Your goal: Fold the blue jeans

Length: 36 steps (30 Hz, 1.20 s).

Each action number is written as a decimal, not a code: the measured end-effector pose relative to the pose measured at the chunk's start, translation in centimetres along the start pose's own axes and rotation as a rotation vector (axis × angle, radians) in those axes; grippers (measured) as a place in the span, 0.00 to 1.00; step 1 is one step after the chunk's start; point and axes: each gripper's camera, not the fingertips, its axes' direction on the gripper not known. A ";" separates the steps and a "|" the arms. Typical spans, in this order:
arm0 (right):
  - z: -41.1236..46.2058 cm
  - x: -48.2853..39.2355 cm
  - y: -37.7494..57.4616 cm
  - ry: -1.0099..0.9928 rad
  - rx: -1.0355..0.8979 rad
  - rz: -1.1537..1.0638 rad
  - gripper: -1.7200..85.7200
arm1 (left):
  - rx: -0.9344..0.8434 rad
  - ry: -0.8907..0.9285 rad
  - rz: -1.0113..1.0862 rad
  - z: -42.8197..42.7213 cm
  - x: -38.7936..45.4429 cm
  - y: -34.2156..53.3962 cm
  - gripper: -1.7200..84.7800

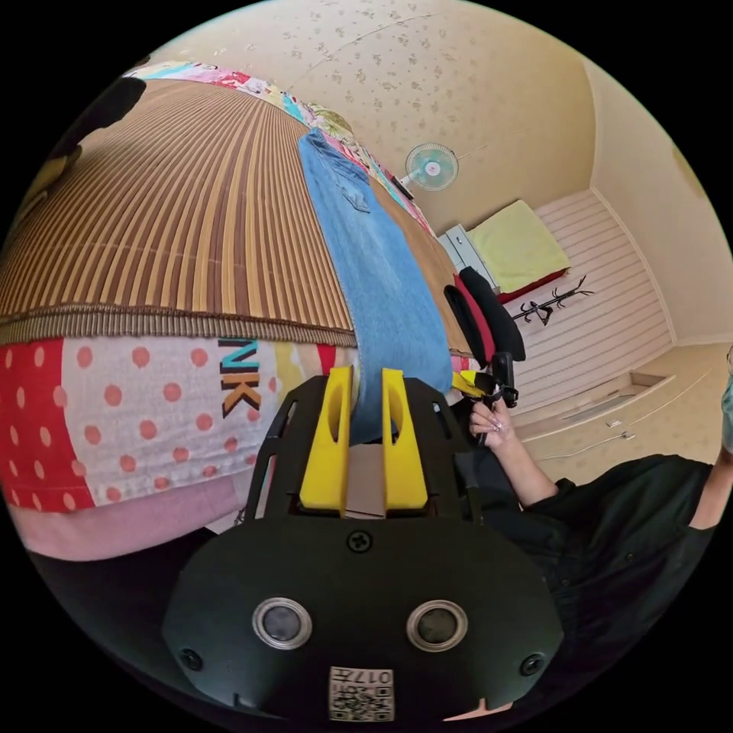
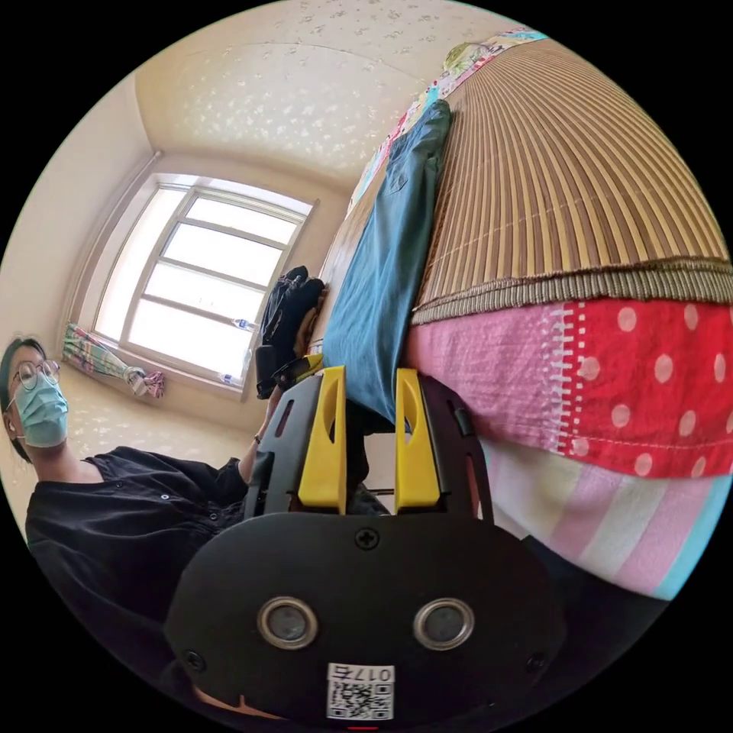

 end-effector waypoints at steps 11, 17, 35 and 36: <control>-1.5 1.9 -4.2 -0.150 -0.036 0.038 0.07 | -0.067 0.148 -0.016 1.8 -2.7 -3.7 0.07; -2.9 1.9 -5.3 -0.190 -0.055 0.020 0.05 | -0.075 0.245 -0.034 1.4 -4.1 -4.4 0.03; -2.1 0.1 -9.6 -0.152 -0.123 -0.014 0.06 | -0.210 0.105 0.070 4.5 -1.7 -7.9 0.05; -2.1 0.1 -9.6 -0.161 -0.119 -0.013 0.06 | -0.211 0.115 0.062 4.5 -1.9 -7.9 0.04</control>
